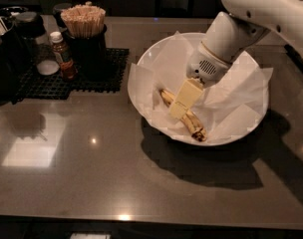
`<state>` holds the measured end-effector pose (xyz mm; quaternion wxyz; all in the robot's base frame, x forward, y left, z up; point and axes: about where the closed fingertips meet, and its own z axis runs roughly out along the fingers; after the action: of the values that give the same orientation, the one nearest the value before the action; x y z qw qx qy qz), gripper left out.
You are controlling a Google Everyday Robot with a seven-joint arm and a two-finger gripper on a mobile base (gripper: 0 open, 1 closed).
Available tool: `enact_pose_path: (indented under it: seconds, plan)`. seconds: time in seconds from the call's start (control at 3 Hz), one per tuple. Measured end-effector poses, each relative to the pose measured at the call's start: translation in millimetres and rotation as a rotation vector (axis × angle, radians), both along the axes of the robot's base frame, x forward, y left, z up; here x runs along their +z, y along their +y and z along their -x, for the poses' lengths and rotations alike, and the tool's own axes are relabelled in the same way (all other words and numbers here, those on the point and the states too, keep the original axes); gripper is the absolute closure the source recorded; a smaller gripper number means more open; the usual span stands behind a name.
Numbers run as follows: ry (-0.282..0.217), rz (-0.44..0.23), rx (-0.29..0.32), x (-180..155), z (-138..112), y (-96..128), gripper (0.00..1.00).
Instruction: Pick banana from white bowl
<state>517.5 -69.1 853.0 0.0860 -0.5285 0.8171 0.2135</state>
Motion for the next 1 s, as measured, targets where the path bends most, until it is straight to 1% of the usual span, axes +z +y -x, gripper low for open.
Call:
enact_pose_path:
  seconds: [0.33,0.67,1.0]
  plan:
    - [0.03,0.036,-0.011,-13,5,3,0.19]
    - [0.057,0.028,-0.01,-27,13,9,0.37]
    - [0.059,0.026,-0.009,-24,14,10,0.59]
